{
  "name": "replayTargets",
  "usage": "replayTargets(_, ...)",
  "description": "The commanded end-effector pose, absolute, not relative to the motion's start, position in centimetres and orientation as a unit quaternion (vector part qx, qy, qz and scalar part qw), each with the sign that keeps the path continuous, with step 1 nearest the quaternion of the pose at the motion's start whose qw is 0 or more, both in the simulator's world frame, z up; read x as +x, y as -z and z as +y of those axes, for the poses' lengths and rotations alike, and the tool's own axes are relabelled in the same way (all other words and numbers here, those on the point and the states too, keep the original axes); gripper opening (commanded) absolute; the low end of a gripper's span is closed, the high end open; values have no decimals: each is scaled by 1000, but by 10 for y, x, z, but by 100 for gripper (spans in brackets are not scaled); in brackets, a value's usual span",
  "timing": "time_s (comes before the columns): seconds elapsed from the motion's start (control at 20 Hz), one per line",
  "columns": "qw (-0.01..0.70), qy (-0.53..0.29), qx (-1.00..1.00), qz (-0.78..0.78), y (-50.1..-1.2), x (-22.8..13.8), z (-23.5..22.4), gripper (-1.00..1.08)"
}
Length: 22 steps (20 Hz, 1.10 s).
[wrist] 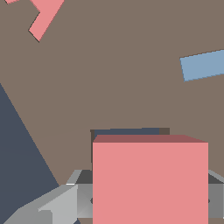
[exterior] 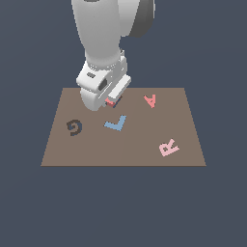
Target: Insert a designated object into the corresponding slot on a board.
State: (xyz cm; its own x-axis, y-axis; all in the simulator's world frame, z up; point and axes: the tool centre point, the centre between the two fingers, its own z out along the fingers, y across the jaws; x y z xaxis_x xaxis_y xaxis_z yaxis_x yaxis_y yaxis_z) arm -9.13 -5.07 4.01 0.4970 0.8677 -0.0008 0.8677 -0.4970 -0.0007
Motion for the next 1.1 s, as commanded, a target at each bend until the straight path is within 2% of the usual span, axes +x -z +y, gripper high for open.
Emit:
replayTargets(0.0, 0, 0, -859, -513, -41, -93, -47, -100)
replayTargets(0.55, 0, -1, -858, -513, -31, -95, -46, -100)
replayTargets(0.6, 0, -1, -858, -513, -31, -95, -46, 100)
replayTargets(1.05, 0, -1, -858, -513, -31, -95, -46, 100)
